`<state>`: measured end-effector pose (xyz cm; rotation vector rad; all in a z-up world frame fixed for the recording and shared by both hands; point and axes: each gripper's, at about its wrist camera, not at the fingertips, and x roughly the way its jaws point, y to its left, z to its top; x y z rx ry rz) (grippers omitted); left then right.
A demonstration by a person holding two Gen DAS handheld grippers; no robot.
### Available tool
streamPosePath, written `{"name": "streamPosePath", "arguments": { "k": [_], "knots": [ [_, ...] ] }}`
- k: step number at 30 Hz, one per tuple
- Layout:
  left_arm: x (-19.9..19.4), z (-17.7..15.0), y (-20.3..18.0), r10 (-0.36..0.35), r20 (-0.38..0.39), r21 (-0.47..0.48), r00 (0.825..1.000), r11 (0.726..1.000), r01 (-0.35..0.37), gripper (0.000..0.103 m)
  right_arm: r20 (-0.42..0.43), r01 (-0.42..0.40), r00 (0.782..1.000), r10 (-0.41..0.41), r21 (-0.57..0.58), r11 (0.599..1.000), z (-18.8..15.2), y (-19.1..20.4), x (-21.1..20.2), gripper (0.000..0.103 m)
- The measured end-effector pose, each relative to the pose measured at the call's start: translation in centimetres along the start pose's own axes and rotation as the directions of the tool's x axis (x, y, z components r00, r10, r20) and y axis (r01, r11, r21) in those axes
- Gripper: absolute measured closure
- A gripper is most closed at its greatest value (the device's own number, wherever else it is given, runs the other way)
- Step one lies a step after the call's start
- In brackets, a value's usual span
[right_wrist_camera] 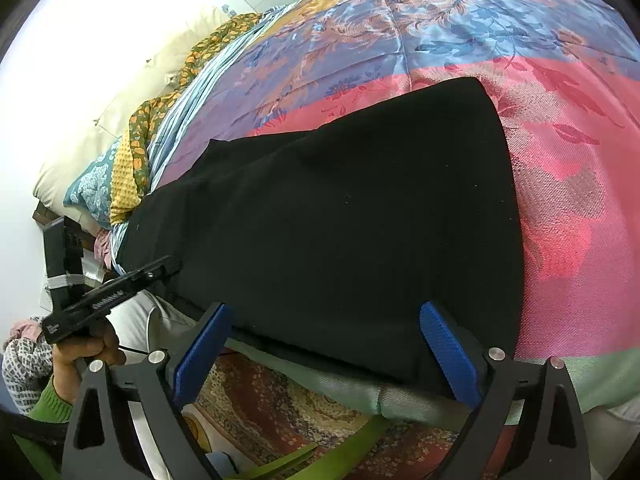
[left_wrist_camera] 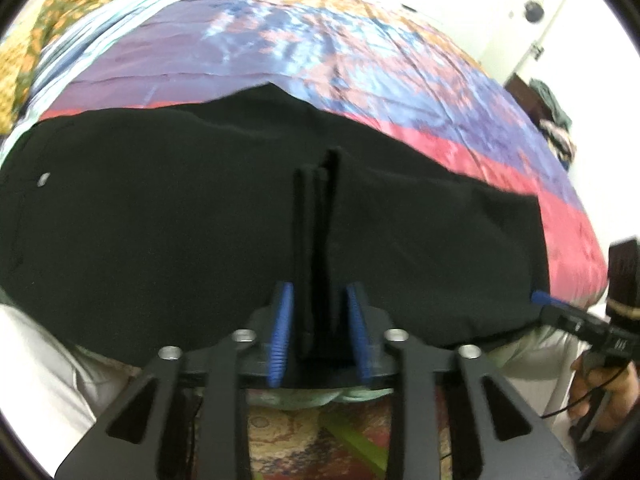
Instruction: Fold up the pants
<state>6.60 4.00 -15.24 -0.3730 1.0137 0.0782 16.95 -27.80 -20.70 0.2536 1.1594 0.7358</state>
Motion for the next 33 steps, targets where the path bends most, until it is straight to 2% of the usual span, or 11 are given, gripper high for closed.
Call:
{"name": "streamPosePath", "arguments": {
  "k": [3, 7, 12, 14, 15, 18, 22, 24, 26, 29, 33],
  "knots": [
    [-1.7, 1.5, 2.5, -0.018, 0.023, -0.069, 1.000, 0.997, 0.019, 0.069, 0.001, -0.004, 1.000, 0.004, 0.003, 1.000, 0.0, 0.1, 0.0, 0.007],
    [-5.5, 5.4, 9.3, 0.031, 0.096, -0.158, 0.995, 0.987, -0.015, 0.063, 0.003, -0.012, 1.000, 0.011, 0.007, 1.000, 0.1, 0.0, 0.0, 0.006],
    [-8.4, 9.2, 21.1, 0.131, 0.101, -0.315, 0.986, 0.945, -0.093, 0.050, 0.004, -0.017, 1.000, 0.017, 0.009, 1.000, 0.1, 0.1, 0.1, 0.002],
    [-8.1, 9.6, 25.3, 0.126, 0.069, -0.391, 0.990, 0.916, -0.089, 0.050, 0.002, -0.009, 1.000, 0.009, 0.002, 1.000, 0.1, 0.4, 0.2, 0.000],
    [-7.6, 9.6, 27.2, 0.084, 0.047, -0.416, 0.995, 0.908, -0.057, 0.050, 0.000, -0.005, 1.000, 0.005, -0.001, 1.000, 0.1, 0.4, 0.3, 0.000],
    [-6.0, 9.2, 28.6, -0.012, -0.003, -0.403, 1.000, 0.915, 0.009, 0.050, -0.001, 0.006, 1.000, -0.006, -0.005, 1.000, 0.1, 0.6, 0.4, 0.000],
    [-2.4, 9.3, 28.6, 0.010, -0.106, -0.323, 0.994, 0.945, -0.044, 0.039, 0.003, 0.013, 1.000, -0.013, 0.002, 1.000, 0.1, 0.7, 0.4, 0.000],
    [-0.2, 9.1, 29.4, 0.028, -0.146, -0.334, 0.989, 0.940, -0.076, 0.023, 0.002, 0.021, 1.000, -0.021, 0.000, 1.000, 0.1, 0.7, 0.4, 0.000],
    [0.9, 8.6, 30.3, -0.023, -0.122, -0.403, 0.992, 0.915, -0.029, 0.021, 0.001, 0.030, 1.000, -0.030, -0.006, 1.000, 0.1, 0.9, 0.4, 0.000],
    [1.1, 8.3, 29.7, -0.034, -0.112, -0.400, 0.993, 0.916, -0.014, 0.021, 0.006, 0.035, 0.999, -0.035, -0.006, 0.999, 0.0, 1.0, 0.4, 0.000],
    [0.9, 8.1, 28.9, -0.093, -0.110, -0.397, 0.990, 0.917, 0.042, 0.056, 0.009, 0.036, 0.999, -0.036, -0.005, 0.999, 0.0, 0.9, 0.4, 0.000]
  ]
}}
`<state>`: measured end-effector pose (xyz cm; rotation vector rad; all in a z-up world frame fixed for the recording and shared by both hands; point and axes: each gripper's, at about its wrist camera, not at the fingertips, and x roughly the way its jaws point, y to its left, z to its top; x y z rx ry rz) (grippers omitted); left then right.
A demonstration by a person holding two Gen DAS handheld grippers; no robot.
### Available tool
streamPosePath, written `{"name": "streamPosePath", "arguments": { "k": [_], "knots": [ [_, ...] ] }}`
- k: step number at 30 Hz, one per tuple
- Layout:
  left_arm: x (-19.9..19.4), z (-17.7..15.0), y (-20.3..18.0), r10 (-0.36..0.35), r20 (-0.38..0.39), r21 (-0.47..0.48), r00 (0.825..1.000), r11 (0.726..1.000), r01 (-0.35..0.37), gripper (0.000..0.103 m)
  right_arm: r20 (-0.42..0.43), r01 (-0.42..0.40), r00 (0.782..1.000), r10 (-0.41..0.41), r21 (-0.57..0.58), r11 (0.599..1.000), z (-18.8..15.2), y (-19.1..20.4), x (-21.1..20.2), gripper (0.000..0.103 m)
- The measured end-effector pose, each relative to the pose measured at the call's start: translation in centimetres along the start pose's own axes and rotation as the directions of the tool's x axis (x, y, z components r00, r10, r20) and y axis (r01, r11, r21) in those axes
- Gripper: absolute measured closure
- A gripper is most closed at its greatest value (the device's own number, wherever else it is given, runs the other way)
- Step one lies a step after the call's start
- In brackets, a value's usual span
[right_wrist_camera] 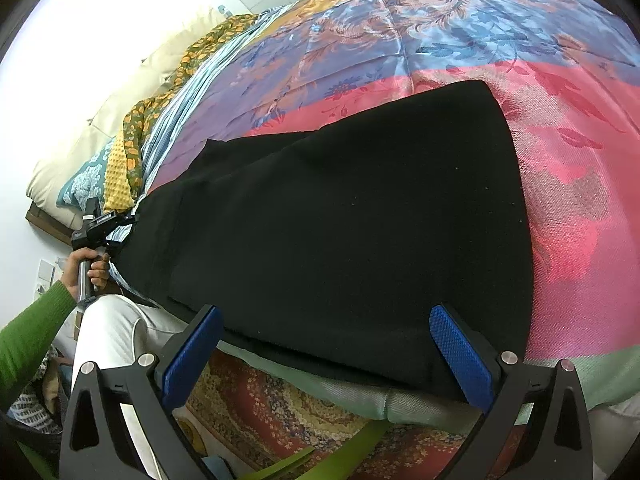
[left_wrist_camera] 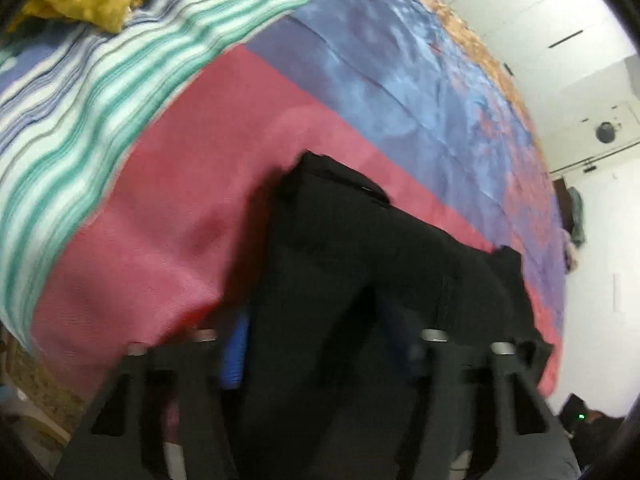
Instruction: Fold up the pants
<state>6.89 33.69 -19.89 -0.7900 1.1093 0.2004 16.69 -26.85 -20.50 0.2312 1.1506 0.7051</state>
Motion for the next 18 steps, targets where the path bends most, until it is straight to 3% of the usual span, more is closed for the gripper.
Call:
{"name": "streamPosePath", "arguments": {
  "k": [2, 3, 4, 7, 11, 14, 18],
  "knots": [
    [-0.4, 0.0, -0.4, 0.030, 0.010, 0.020, 1.000, 0.999, -0.030, 0.071, 0.002, 0.002, 1.000, -0.002, -0.003, 1.000, 0.0, 0.0, 0.0, 0.000],
    [-0.9, -0.2, -0.6, 0.062, 0.023, 0.004, 0.998, 0.998, -0.063, 0.083, 0.003, 0.002, 1.000, -0.002, -0.004, 1.000, -0.1, 0.0, 0.0, 0.000],
    [-1.6, -0.1, -0.6, 0.063, 0.030, -0.033, 0.998, 0.998, -0.062, 0.087, 0.005, 0.001, 1.000, -0.001, -0.004, 1.000, -0.1, 0.0, 0.0, 0.000],
    [-4.4, -0.2, -2.0, 0.048, 0.064, -0.086, 0.997, 0.995, -0.043, 0.090, 0.011, -0.005, 1.000, 0.005, 0.001, 1.000, -0.1, -0.2, -0.1, 0.000],
    [-9.2, -0.9, -7.1, -0.125, 0.105, -0.089, 0.987, 0.987, 0.135, 0.092, 0.020, -0.014, 1.000, 0.013, 0.009, 1.000, -0.2, -0.2, -0.2, 0.000],
    [-11.1, -2.9, -13.6, -0.204, 0.092, -0.008, 0.975, 0.979, 0.206, 0.092, 0.024, -0.016, 1.000, 0.016, 0.013, 1.000, -0.3, -0.2, -0.3, 0.000],
    [-9.2, -5.9, -22.2, -0.280, 0.033, 0.098, 0.959, 0.956, 0.276, 0.094, 0.030, -0.029, 0.999, 0.028, 0.021, 0.999, -0.4, -0.3, -0.5, 0.000]
  ]
}}
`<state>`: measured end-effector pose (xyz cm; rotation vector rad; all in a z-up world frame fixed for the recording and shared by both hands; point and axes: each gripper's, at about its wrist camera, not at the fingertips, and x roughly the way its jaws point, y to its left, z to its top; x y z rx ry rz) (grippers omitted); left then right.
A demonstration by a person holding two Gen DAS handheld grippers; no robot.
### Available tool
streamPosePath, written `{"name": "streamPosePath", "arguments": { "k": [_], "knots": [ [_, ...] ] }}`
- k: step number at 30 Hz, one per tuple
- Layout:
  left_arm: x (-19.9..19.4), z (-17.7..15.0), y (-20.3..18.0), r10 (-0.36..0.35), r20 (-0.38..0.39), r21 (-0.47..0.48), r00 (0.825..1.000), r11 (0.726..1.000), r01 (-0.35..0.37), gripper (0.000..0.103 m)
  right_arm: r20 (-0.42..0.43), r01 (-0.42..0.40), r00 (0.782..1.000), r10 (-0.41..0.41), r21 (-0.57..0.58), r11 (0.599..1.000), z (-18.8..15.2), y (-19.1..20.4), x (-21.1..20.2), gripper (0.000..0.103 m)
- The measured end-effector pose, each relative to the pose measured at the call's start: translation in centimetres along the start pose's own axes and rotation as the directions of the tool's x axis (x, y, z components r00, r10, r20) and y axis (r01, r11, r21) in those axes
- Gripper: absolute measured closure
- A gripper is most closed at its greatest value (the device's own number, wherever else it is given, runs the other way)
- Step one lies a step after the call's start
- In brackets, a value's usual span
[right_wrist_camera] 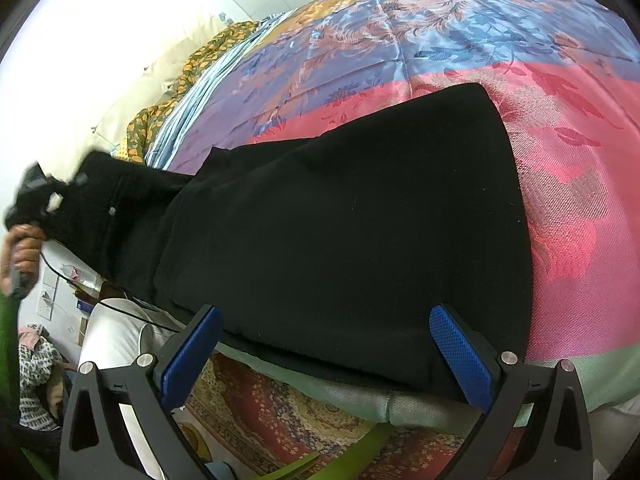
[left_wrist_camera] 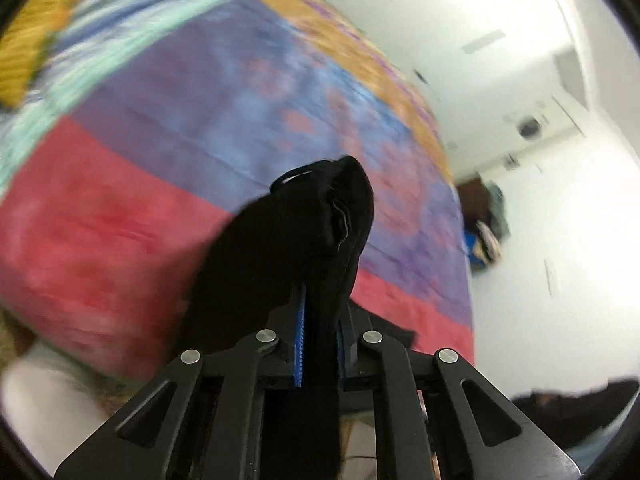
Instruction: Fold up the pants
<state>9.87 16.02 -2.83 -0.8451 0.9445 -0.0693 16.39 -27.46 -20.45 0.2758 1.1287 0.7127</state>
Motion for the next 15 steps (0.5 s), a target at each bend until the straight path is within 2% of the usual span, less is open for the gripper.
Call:
{"name": "streamPosePath", "arguments": {
  "k": [4, 7, 10, 11, 12, 14, 15],
  "knots": [
    [7.7, -3.6, -5.2, -0.040, -0.070, 0.042, 0.997, 0.998, 0.043, 0.095, 0.009, -0.023, 1.000, 0.023, 0.020, 1.000, -0.1, -0.2, -0.3, 0.000],
    [14.7, -6.3, -6.6, -0.025, -0.130, 0.047, 0.991, 0.998, 0.031, 0.093, 0.013, -0.034, 0.999, 0.033, 0.027, 0.999, -0.1, -0.3, -0.4, 0.000],
    [21.4, -7.7, -6.2, 0.010, -0.248, 0.070, 0.969, 0.998, 0.008, 0.089, 0.013, -0.034, 0.999, 0.033, 0.023, 0.999, -0.2, -0.2, -0.4, 0.000],
    [22.5, -8.1, -5.7, 0.035, -0.296, 0.056, 0.955, 0.998, -0.020, 0.089, 0.013, -0.032, 0.999, 0.032, 0.018, 0.999, -0.2, -0.1, -0.4, 0.000],
    [22.5, -8.4, -5.7, 0.034, -0.313, 0.050, 0.949, 0.999, -0.020, 0.090, 0.013, -0.028, 1.000, 0.028, 0.016, 0.999, -0.2, -0.1, -0.3, 0.000],
    [20.5, -8.5, -6.9, 0.011, -0.286, 0.107, 0.958, 0.994, 0.020, 0.085, 0.015, -0.030, 0.999, 0.030, 0.013, 0.999, -0.2, -0.2, -0.3, 0.000],
    [19.1, -8.4, -7.6, 0.021, -0.261, 0.155, 0.965, 0.988, 0.020, 0.078, 0.017, -0.034, 0.999, 0.033, 0.013, 0.999, -0.2, -0.2, -0.4, 0.000]
  ]
}}
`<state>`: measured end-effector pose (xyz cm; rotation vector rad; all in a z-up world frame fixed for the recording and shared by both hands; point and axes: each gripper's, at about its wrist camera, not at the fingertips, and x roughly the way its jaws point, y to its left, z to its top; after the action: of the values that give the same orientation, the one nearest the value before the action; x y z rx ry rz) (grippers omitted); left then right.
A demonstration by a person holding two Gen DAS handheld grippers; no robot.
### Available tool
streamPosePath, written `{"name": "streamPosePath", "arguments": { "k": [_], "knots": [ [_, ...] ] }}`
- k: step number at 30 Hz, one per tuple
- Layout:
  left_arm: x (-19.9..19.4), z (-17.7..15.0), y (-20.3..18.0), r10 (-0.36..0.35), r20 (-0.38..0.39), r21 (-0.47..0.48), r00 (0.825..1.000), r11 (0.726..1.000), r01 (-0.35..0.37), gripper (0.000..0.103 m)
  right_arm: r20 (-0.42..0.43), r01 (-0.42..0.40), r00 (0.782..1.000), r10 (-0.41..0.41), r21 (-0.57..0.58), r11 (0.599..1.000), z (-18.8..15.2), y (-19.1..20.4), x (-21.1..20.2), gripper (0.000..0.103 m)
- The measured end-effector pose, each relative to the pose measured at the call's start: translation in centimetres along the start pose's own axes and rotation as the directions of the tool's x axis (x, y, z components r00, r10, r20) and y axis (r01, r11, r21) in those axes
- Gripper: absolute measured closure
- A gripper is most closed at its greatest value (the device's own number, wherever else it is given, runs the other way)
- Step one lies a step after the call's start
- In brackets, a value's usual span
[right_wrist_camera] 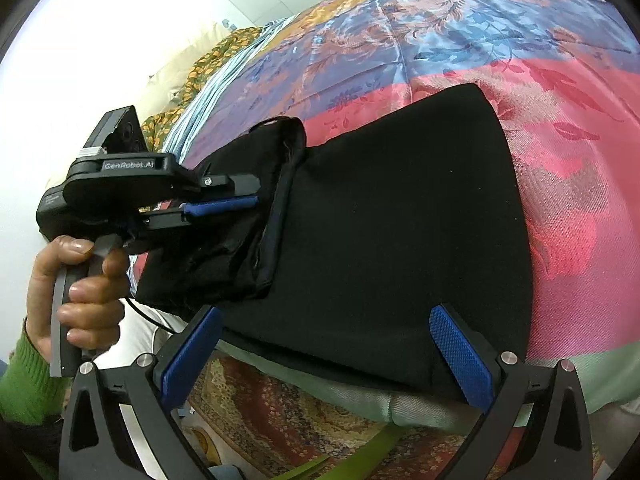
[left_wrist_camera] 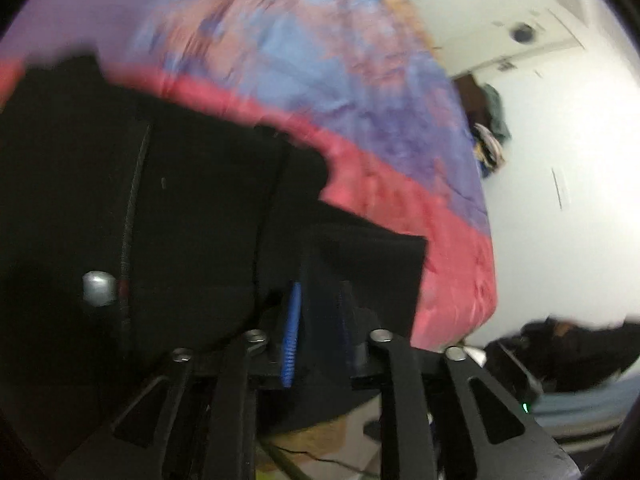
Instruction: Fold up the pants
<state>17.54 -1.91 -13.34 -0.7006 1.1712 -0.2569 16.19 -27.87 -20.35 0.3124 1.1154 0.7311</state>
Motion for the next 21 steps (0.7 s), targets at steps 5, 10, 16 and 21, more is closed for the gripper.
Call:
{"name": "streamPosePath", "arguments": {
  "k": [5, 10, 16, 21],
  "knots": [
    [-9.8, -0.8, -1.3, 0.009, 0.246, 0.142, 0.969, 0.989, -0.045, 0.053, 0.003, -0.008, 1.000, 0.008, 0.015, 1.000, 0.1, -0.2, 0.1, 0.000],
    [-13.2, -2.1, 4.7, 0.263, 0.422, -0.007, 0.867, 0.958, -0.287, 0.060, 0.003, 0.003, 1.000, -0.003, 0.002, 1.000, 0.0, 0.1, 0.1, 0.000],
    [-4.0, -4.8, 6.1, 0.350, 0.281, 0.151, 0.894, 0.903, -0.401, 0.089, 0.006, -0.014, 1.000, 0.014, 0.020, 1.000, 0.1, -0.2, -0.1, 0.000],
    [-4.4, -4.2, 6.4, 0.313, 0.291, 0.154, 0.904, 0.917, -0.367, 0.089, 0.003, -0.092, 0.996, 0.092, 0.100, 0.991, 1.7, -0.2, -1.7, 0.002]
  ]
}}
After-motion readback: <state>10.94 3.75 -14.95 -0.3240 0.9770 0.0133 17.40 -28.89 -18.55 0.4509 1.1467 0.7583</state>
